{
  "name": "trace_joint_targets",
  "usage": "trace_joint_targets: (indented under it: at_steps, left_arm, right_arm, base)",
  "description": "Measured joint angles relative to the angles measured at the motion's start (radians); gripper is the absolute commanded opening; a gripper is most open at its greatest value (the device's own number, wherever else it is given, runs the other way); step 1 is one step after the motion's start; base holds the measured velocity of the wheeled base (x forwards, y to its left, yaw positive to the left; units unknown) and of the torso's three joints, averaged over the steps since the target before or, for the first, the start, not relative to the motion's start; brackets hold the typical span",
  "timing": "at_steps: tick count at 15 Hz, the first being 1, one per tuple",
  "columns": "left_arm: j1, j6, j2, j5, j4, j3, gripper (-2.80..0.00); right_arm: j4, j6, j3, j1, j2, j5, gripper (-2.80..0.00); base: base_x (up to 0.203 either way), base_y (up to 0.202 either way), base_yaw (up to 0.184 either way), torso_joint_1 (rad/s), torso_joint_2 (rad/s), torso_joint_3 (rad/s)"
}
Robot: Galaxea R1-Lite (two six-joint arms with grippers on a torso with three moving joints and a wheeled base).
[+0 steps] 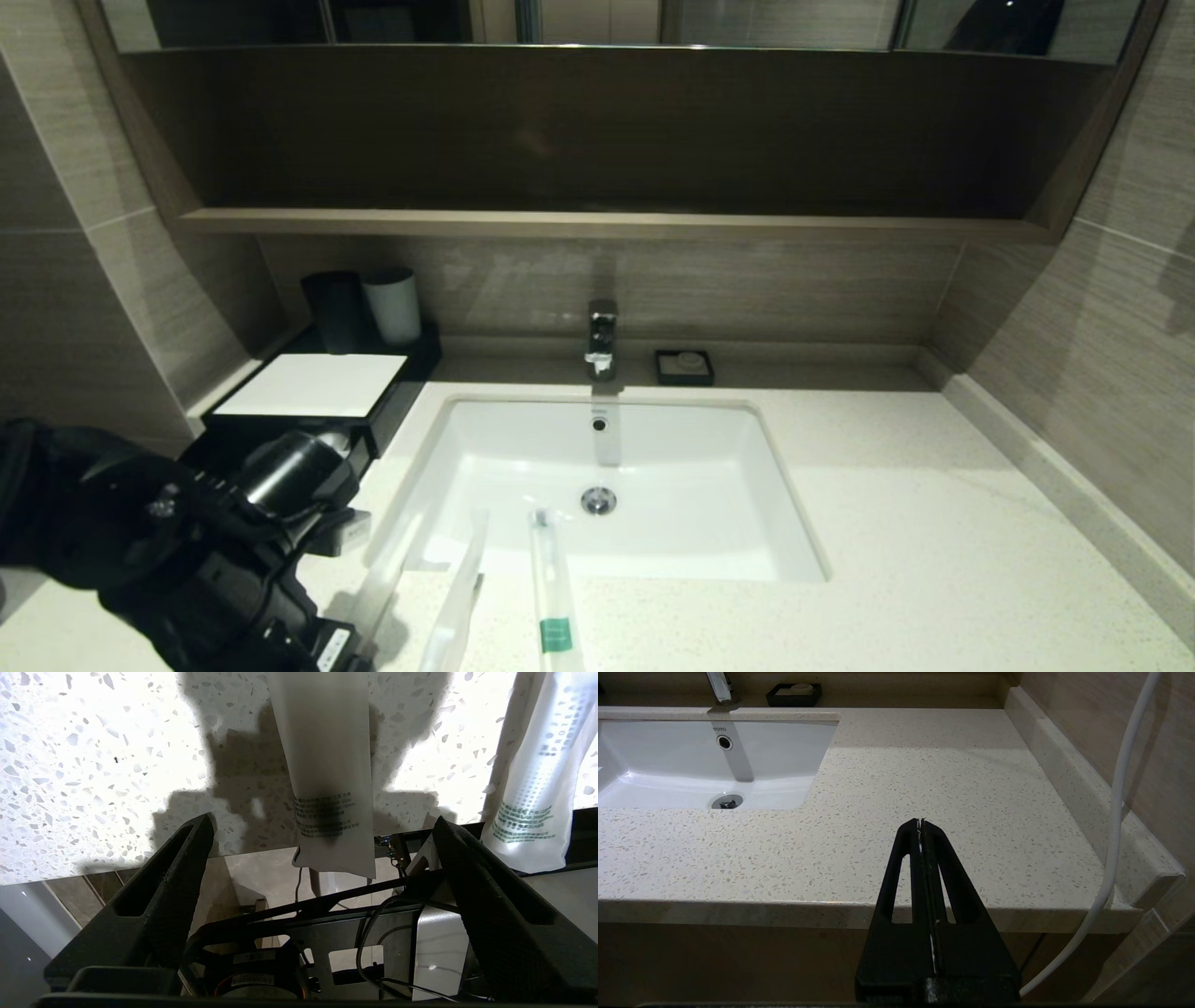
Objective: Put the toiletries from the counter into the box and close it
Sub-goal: Pick up the bathroom toiletry
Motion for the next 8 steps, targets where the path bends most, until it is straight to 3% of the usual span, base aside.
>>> trace_joint_targets:
  at_steps: [8]
  left_arm:
    - [0.0,-0.006,0.012,0.001,-0.009,0.001,0.0]
  right_arm:
    - [0.0,0.0,0.0,0.0,0.0,0.0,-2.8]
  base:
    - [0.0,0.0,0.0,0.0,0.0,0.0]
